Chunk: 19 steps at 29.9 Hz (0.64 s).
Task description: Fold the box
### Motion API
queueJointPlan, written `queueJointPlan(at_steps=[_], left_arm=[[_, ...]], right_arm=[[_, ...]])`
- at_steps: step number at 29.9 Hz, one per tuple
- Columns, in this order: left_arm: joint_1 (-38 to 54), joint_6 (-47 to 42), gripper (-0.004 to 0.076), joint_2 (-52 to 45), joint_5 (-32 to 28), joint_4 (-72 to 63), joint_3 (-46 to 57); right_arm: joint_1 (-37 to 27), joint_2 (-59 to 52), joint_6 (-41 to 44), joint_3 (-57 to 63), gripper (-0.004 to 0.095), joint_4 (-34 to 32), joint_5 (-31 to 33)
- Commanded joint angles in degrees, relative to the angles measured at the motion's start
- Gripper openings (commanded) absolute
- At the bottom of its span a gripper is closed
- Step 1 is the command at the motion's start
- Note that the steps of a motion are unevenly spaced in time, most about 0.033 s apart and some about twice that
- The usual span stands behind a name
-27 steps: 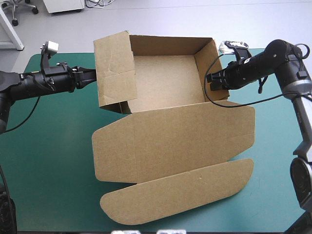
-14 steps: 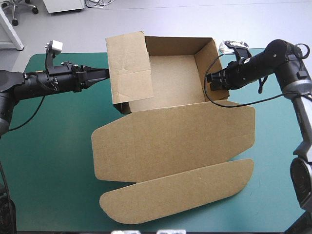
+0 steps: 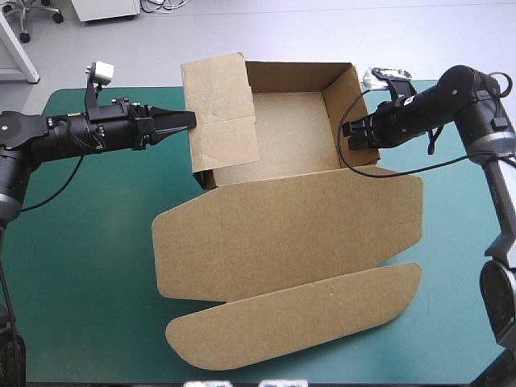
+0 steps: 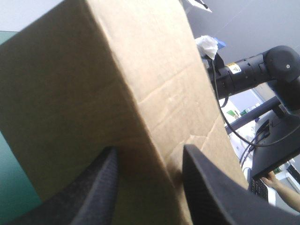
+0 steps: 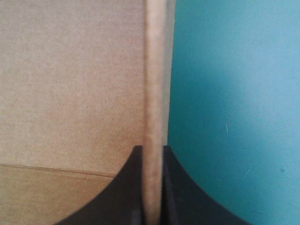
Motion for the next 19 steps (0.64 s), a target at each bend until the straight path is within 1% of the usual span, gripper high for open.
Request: queueJointPlan(at_steps=[1, 4, 10, 19], left_arm=[[-1.4, -0.8, 0.0331, -2.0, 2.1, -2.8, -1.9], [-2.2, -1.2, 0.0331, -2.0, 0.8, -0.9, -1.9], [-2.2, -1.7, 0.0331, -2.0, 0.8, 0.2, -2.2], [-2.2, -4.6, 0.0331, -2.0, 0.8, 6.8, -4.5]], right_arm=[[0.2, -2.5, 1.0, -1.7, -0.0015, 3.3, -0.1], [1.4, -2.5, 1.7, -1.7, -0.0011, 2.3, -0.1], [5.9, -2.5, 3.6, -1.8, -0.0007, -1.1, -1.2], [12.0, -2.5, 8.5, -4.8, -0.0007, -9.1, -2.9]])
